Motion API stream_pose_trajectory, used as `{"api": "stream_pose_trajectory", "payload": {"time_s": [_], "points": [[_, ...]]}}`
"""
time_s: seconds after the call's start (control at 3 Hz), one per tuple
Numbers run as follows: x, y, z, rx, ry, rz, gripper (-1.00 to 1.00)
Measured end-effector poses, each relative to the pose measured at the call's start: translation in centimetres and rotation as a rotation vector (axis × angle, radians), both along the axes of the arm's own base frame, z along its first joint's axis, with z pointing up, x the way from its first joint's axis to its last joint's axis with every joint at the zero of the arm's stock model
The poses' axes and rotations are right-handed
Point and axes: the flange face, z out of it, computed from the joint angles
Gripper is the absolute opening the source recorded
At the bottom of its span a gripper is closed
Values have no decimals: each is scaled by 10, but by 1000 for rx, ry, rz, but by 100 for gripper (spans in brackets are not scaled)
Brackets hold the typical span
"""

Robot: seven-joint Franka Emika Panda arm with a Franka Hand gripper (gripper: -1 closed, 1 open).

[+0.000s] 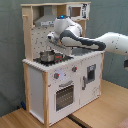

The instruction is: Play with the kitchen

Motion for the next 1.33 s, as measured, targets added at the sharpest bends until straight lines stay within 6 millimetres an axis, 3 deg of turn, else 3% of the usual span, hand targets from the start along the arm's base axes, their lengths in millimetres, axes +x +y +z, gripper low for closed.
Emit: {"api": "stream_pose_trajectory", "payload": {"time_s": [0.33,0.67,1.0,1.33], "points": [[5,-1,1,-36,39,70,100],[8,5,-19,-64,99,164,100],[3,10,-10,-88,131,243,100],[-10,7,25,-97,118,234,100]]}}
